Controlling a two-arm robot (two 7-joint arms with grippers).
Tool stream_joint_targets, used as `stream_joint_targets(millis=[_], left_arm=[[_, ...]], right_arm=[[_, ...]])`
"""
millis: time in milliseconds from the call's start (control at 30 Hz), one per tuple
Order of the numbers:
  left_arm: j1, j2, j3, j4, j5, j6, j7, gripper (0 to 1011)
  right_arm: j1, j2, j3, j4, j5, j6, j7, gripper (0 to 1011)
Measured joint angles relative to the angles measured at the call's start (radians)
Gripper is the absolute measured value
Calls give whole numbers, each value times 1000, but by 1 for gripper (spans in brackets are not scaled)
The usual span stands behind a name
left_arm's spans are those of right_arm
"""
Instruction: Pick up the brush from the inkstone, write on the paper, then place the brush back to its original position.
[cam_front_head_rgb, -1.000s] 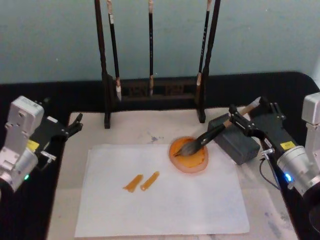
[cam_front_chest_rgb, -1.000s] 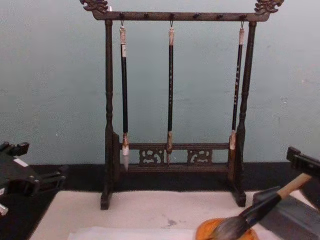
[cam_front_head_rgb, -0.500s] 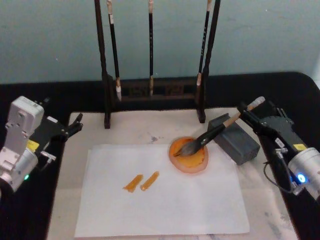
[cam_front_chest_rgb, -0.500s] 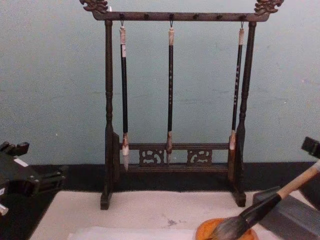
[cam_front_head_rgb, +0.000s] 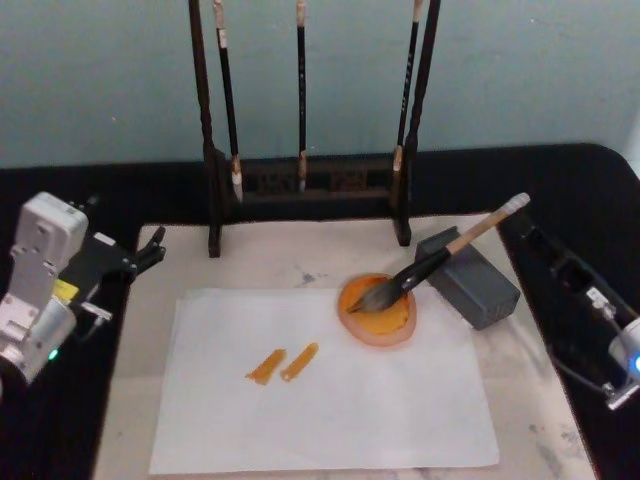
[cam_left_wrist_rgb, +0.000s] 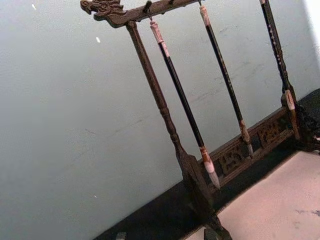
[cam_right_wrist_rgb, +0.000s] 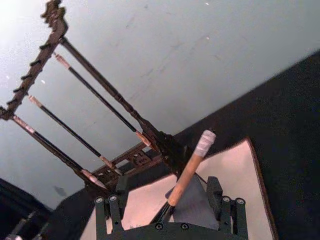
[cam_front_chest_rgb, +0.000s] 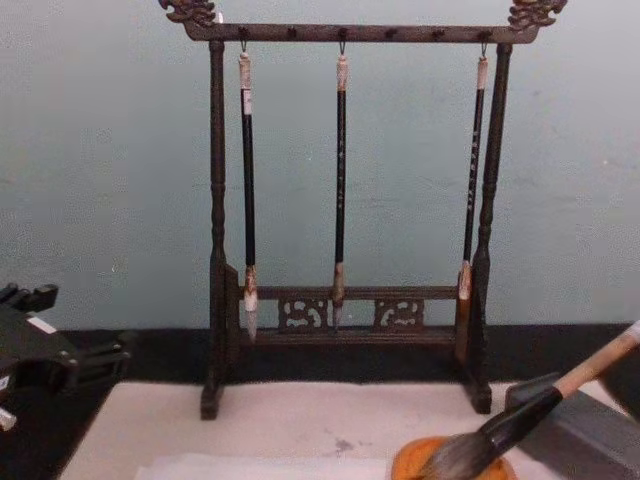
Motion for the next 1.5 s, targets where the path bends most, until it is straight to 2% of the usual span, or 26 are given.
stream_joint_targets(millis=[233, 267, 433, 533, 733, 967, 1333, 1500], left_arm=[[0, 0, 0, 0, 0, 0, 0, 1010], [0, 0, 0, 0, 0, 0, 0, 1010], [0, 0, 0, 0, 0, 0, 0, 1010], [0, 0, 0, 0, 0, 0, 0, 1010], [0, 0, 0, 0, 0, 0, 0, 1010], [0, 0, 0, 0, 0, 0, 0, 1010], [0, 0, 0, 0, 0, 0, 0, 1009], [0, 0, 0, 0, 0, 0, 0, 1010]], right_arm=[[-6, -4, 36, 21, 117, 62, 22, 1000], [-2, -8, 41, 31, 150, 81, 22, 1000], [28, -22, 39, 75, 232, 129, 28, 1000], [46, -25, 30, 96, 252, 145, 35, 1000], [103, -23, -2, 157, 272, 173, 62, 1000], [175, -29, -48, 232, 269, 179, 88, 1000], [279, -68, -114, 361, 259, 158, 133, 1000], [314, -84, -132, 411, 257, 139, 154, 1000]])
